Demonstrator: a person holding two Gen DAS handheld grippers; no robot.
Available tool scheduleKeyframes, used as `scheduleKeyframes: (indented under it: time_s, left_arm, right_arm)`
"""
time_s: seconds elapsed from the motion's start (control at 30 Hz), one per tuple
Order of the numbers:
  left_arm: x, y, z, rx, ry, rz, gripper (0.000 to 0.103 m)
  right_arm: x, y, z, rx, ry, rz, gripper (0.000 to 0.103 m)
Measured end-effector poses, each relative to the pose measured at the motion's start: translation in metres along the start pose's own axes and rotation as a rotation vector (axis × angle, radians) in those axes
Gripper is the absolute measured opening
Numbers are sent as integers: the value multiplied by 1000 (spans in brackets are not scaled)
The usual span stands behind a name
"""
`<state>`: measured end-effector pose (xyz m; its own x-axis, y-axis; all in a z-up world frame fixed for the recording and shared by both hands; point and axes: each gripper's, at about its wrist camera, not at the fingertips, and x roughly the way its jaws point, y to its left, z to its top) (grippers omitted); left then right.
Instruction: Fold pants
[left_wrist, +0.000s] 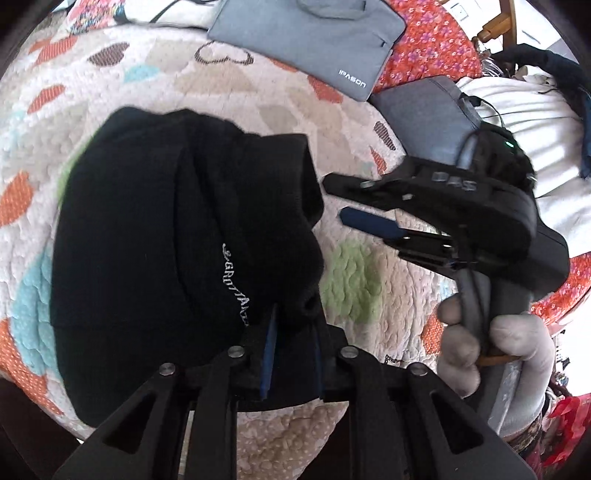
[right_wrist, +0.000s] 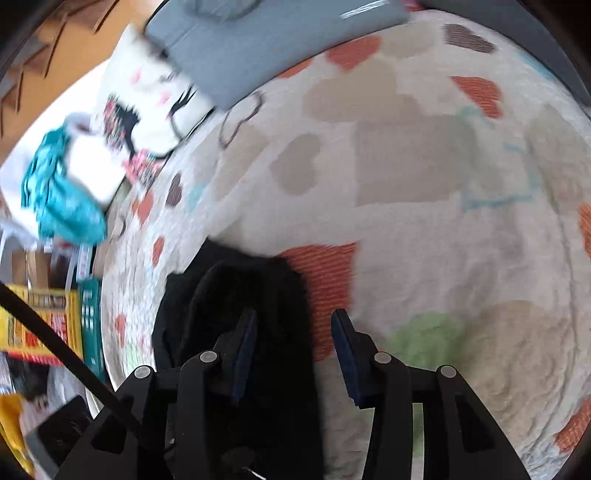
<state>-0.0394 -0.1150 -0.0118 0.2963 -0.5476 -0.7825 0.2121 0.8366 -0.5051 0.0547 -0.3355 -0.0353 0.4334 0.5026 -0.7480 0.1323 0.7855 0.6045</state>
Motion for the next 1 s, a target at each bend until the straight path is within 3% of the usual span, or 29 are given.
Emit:
scheduleKeyframes:
  time_s: [0.07,0.13,0.2,0.3,0.4,0.53,0.7,0.8,0.87,0.93,1.0]
  left_arm:
    - [4,3,-1,-17,7,-10,15]
    - [5,1,-2,-23,9,-9,15]
    - [6,0,-3,-21,6,-5,16]
    - [5,-2,-6,-22,6,0,16]
    - [7,-1,-4,-31,14,-4,16]
    - [3,-7,-4,-24,27,-40,16]
    - [6,-25,-16,20,59,-70,18]
    - [23,-26,-27,-13,167,-155,18]
    - [29,-30,-37,15,215,-142,18]
    - [21,-33,-44,55,230,-153,18]
    - [4,-33,-44,79,214,-175,19]
  right_arm:
    - [-6,6,-2,-14,-20,50,49]
    - [-8,18,-4,-50,-33,93,62]
    - [-7,34,-6,-95,-31,117,65]
    - [6,57,-12,-175,4,77,65]
    - [25,71,-17,-240,55,-2,10]
    - [13,60,-14,-183,-3,5,10]
    - [7,37,-12,-138,-9,-28,11]
    - [11,25,-14,-129,-4,-53,14]
    - [15,19,-15,-125,4,-77,24]
    - [16,13,-14,-130,0,-108,47]
    - [13,4,-12,-110,-5,-113,53]
